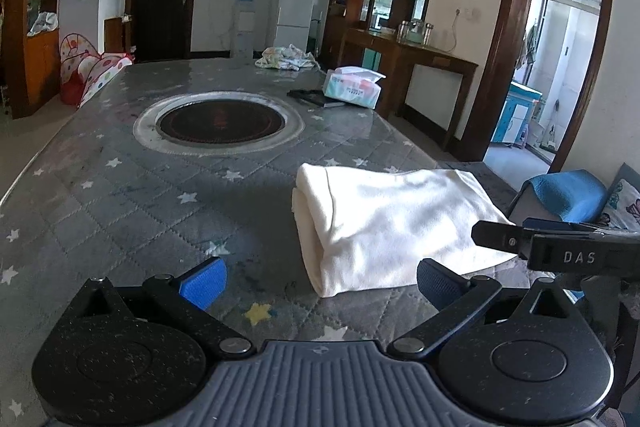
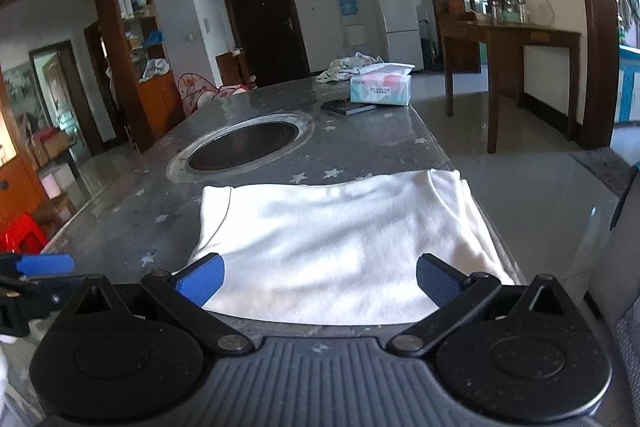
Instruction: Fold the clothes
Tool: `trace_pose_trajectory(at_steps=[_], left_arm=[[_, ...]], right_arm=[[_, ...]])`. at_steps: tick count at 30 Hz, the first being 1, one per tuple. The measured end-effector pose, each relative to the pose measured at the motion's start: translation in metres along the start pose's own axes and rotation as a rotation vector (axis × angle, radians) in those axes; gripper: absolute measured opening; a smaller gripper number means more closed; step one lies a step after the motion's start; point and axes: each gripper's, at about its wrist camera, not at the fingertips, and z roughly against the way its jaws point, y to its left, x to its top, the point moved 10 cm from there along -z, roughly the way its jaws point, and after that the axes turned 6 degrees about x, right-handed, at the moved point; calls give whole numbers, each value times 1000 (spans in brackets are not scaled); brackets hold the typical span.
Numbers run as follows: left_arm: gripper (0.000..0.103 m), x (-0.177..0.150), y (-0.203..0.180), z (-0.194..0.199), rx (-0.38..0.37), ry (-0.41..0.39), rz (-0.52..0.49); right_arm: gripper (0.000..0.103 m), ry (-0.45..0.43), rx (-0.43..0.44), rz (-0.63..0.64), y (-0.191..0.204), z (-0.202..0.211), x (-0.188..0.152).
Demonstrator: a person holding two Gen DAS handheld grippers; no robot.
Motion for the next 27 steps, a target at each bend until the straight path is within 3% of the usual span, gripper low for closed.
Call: trace_pose_trajectory(at_steps=[15, 27], left_arm=[[103, -9, -5, 12, 46, 5, -46], [103, -16, -9, 14, 49, 15, -62]], right_arm=[[103, -4, 33, -94, 8, 9, -19], [103, 9, 34, -71, 19, 12, -23]])
